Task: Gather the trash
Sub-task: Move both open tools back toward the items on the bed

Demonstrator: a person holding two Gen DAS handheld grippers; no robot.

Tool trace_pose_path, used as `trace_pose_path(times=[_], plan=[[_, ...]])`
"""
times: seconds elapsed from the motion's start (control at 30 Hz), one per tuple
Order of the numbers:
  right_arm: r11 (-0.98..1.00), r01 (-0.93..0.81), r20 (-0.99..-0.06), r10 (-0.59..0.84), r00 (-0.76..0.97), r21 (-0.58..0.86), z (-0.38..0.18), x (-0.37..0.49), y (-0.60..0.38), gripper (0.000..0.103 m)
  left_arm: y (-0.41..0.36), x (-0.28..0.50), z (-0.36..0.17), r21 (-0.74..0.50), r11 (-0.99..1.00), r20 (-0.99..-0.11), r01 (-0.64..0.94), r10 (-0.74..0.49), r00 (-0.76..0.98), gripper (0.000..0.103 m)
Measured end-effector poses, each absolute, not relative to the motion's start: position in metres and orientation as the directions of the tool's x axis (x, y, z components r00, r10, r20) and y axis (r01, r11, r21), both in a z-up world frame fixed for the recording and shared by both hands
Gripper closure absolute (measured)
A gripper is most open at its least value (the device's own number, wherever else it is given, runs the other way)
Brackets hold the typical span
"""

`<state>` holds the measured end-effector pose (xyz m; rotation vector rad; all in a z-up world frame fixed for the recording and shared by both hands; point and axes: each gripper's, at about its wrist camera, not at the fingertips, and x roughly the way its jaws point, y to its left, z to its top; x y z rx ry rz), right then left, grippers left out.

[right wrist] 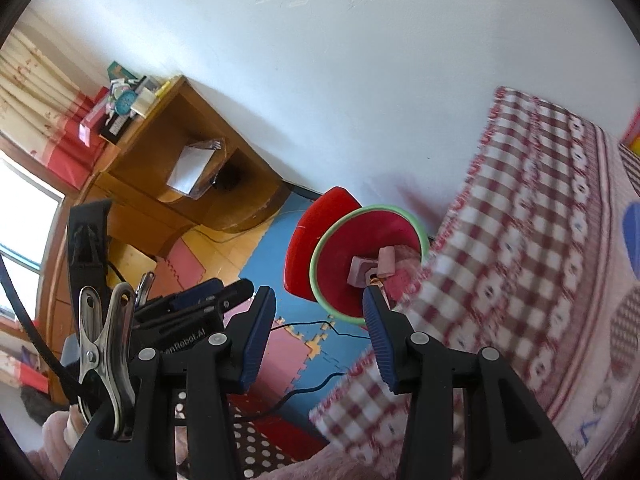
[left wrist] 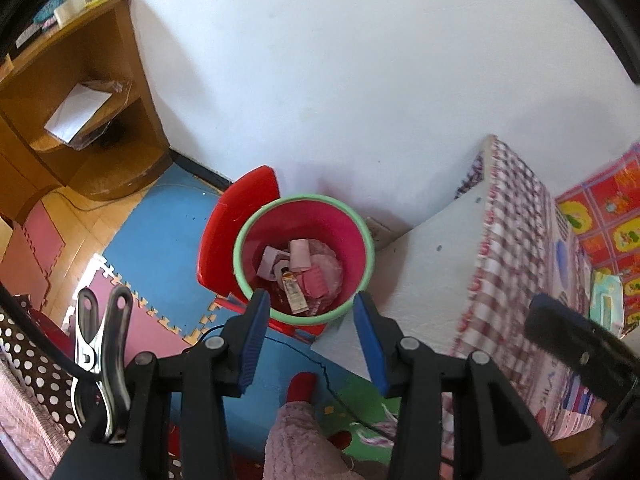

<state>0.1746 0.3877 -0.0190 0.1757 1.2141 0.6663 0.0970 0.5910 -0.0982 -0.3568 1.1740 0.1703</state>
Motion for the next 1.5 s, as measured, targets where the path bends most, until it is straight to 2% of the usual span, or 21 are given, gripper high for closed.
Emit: trace_pose_path(times=[0.53, 0.83, 1.5], plan=[[0.767, -0.336, -0.734, 0.632, 0.248, 0.547, 0.017, 0.103, 0.289, 0.056, 0.498, 0.055, -0.043, -0.136, 0.969, -0.904, -0.206, -0.036, 0.426, 0.058], [0.779, -0.302, -0.713, 0.626, 0.316, 0.55, 0.034, 0.068, 0.226, 0.056, 0.438, 0.03, -0.024, -0.146, 0.981, -0.889, -0.127, -0.073, 0.451, 0.058], [0.871, -0.08, -0.754, 0.462, 0.466, 0.484, 0.034, 0.019, 0.08, 0.056, 0.304, 0.012, -0.005, -0.153, 0.983, -0.875, 0.097, -0.181, 0.449, 0.058]])
